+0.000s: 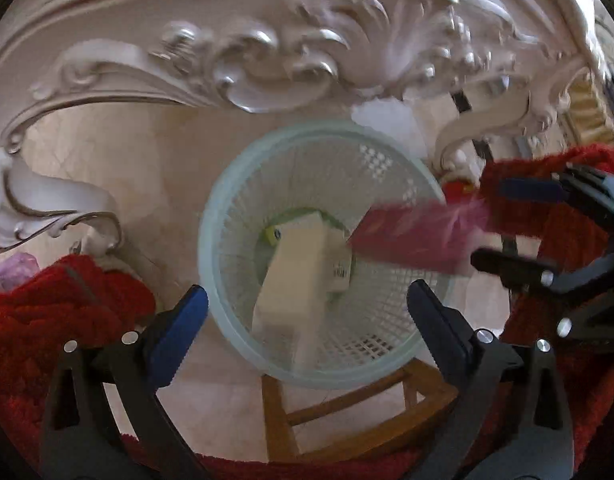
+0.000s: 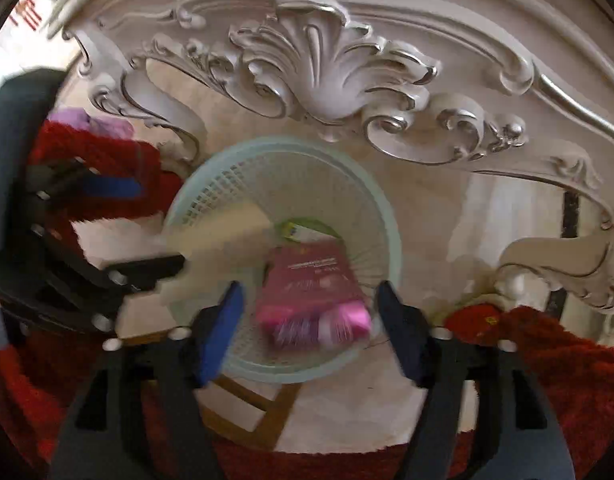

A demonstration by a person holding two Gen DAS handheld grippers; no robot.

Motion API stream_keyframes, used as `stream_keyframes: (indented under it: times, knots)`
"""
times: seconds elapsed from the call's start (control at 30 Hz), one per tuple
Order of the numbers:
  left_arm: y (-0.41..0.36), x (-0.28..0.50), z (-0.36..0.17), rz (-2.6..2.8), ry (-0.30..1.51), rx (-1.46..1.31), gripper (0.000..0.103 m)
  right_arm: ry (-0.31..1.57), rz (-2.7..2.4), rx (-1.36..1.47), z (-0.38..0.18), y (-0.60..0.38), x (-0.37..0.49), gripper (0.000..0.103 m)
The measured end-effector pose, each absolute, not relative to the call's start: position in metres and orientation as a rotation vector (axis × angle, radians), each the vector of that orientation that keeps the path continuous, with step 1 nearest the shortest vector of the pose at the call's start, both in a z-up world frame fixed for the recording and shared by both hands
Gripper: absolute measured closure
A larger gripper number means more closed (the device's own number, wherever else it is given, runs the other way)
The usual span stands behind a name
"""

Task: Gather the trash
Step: 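Drop the cream box and pink box into the wastebasket, opening both tools, then grasp the pale pink box with left tool while right tool grasps paper wad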

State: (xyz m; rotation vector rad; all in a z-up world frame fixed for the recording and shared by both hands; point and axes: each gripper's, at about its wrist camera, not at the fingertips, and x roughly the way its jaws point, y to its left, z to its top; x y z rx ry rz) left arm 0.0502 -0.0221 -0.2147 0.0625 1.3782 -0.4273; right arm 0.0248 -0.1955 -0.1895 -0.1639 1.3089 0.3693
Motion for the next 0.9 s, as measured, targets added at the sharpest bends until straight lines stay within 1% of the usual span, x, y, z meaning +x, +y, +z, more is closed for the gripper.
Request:
stream_keyframes:
  times: [0.13,0.27,0.4,0.47,0.6,0.63,0.67,0.77,0.9]
  knots:
    - [-0.001,0.049,-0.189,-0.396,1.251,-0.034,0.006,1.252,0.351,-0.188,-0.169,-0.200,0.013,0.027]
    - [0.013,0.043,-0.163,-0.365,1.181,-0.104,0.006,1.151,0.346,-0.196,-0.144,-0.212,0.004,0.025]
    - [0.028,0.035,-0.133,-0.347,1.131,-0.143,0.006,0.980,0.313,-0.169,-0.097,-0.227,-0.008,0.025]
    - [0.035,0.032,-0.109,-0.341,1.070,-0.155,0.006,0.881,0.259,-0.148,-0.072,-0.240,-0.006,0.025]
    - [0.046,0.045,-0.058,-0.283,0.925,-0.120,0.006,0.724,0.145,-0.075,-0.032,-0.270,0.021,0.025]
    - [0.049,0.053,-0.045,-0.262,0.883,-0.110,0.006,0.699,0.125,-0.057,-0.024,-0.276,0.032,0.024]
    - [0.052,0.062,-0.036,-0.247,0.858,-0.105,0.006,0.675,0.114,-0.039,-0.018,-0.282,0.045,0.020]
    - [0.059,0.099,-0.015,-0.202,0.791,-0.097,0.006,0.631,0.086,-0.006,-0.007,-0.289,0.077,0.018]
    - [0.062,0.154,0.002,-0.142,0.740,-0.095,0.006,0.625,0.070,0.029,-0.006,-0.301,0.127,0.018]
